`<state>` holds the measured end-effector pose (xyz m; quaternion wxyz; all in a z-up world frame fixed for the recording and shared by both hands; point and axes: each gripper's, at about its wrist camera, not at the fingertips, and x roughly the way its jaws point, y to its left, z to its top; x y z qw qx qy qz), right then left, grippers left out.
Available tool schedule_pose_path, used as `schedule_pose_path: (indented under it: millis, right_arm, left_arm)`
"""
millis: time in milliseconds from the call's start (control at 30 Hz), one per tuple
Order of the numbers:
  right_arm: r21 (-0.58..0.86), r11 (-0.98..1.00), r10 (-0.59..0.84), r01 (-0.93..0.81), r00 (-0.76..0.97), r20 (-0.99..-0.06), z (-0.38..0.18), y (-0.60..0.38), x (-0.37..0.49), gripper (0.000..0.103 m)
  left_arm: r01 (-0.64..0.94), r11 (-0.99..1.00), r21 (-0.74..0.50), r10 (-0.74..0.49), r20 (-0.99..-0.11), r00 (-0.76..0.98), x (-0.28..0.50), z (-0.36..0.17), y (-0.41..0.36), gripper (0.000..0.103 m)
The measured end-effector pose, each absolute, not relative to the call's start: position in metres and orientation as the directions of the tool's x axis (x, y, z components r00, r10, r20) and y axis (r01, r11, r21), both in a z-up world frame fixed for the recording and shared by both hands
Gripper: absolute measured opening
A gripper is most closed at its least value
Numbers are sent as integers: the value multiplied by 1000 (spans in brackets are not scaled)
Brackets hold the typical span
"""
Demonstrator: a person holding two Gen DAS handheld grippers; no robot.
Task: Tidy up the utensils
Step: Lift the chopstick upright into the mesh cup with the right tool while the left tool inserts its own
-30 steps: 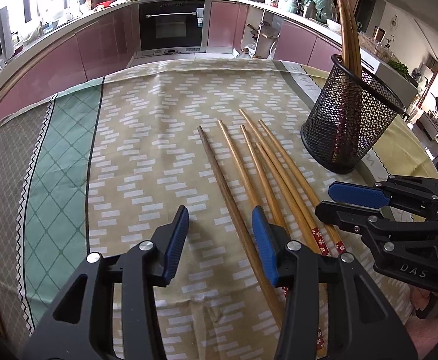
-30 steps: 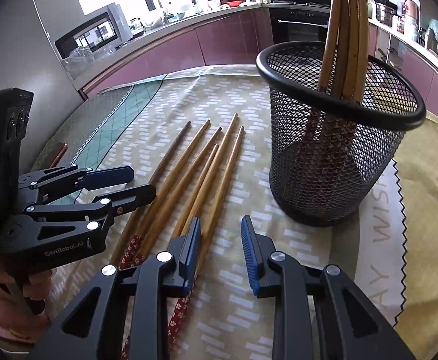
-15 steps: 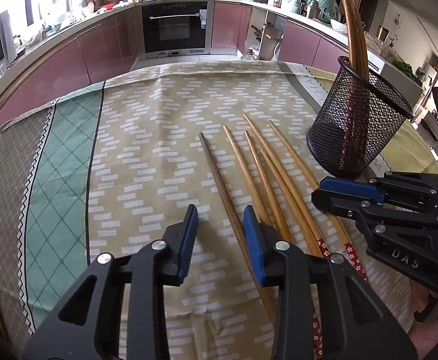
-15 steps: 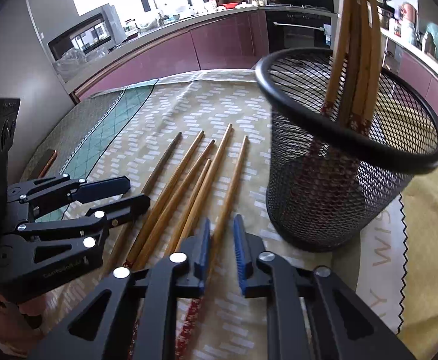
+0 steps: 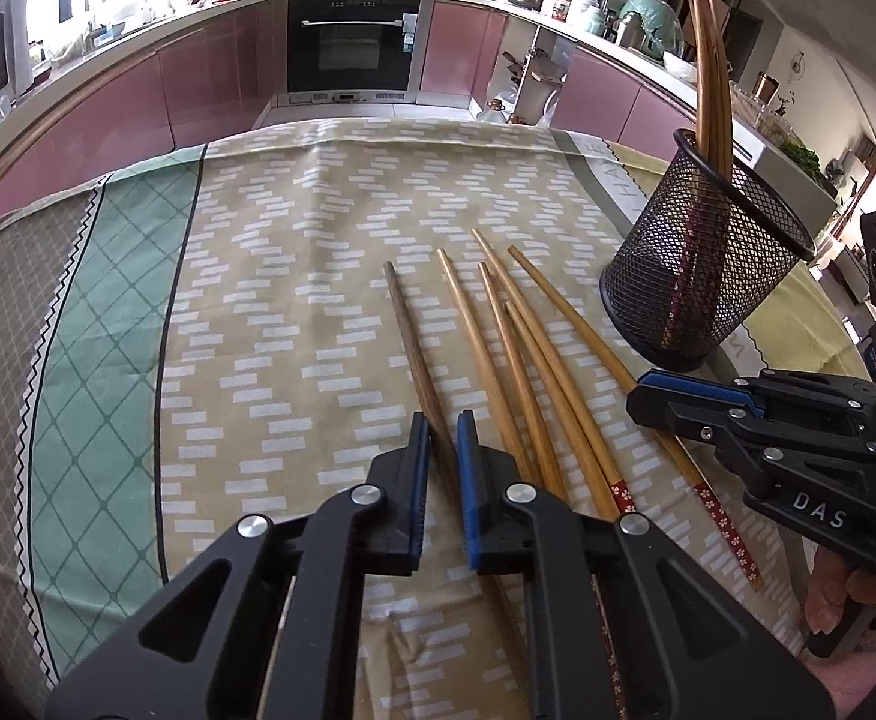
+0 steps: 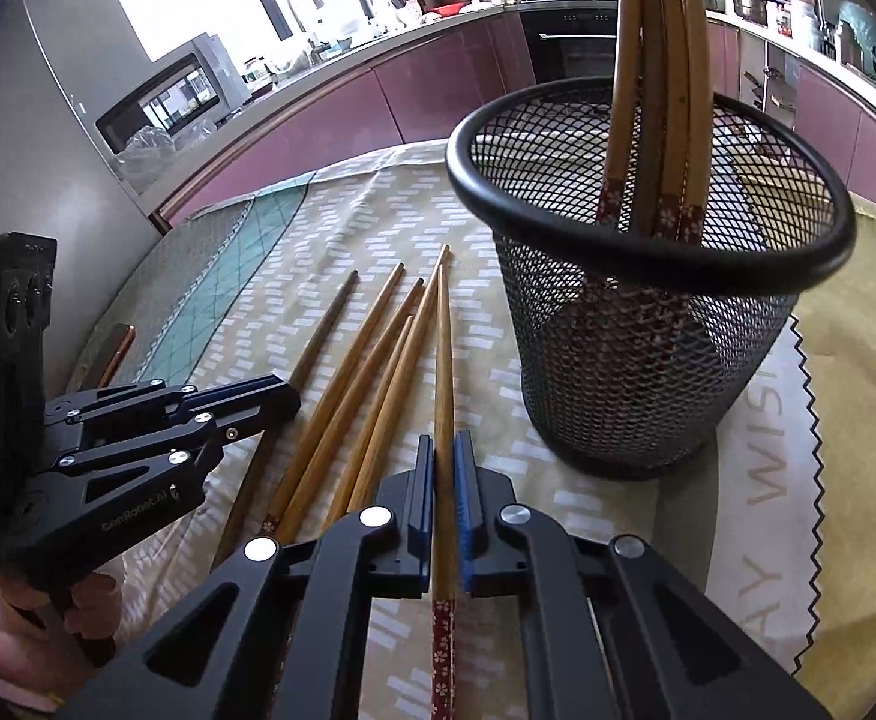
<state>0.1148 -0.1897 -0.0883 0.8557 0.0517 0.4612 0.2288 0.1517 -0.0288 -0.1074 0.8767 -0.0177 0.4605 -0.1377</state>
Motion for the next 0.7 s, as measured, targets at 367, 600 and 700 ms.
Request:
schedule_pose_path:
  millis: [367, 600, 700]
  right_arm:
    - [305, 866, 480, -396, 490, -728, -69, -196, 101, 6]
    - [304, 851, 506, -428, 514, -693, -52, -205, 90, 6]
    - [307, 843, 520, -442, 521, -677, -45, -208, 86, 6]
  left_arm:
    - [223, 966, -128, -232, -806, 545, 152, -108, -33, 11]
    - [208, 968, -142, -236, -799, 554, 148, -103, -31, 8]
    - [213, 966, -143, -242, -789, 565, 143, -95, -30, 8]
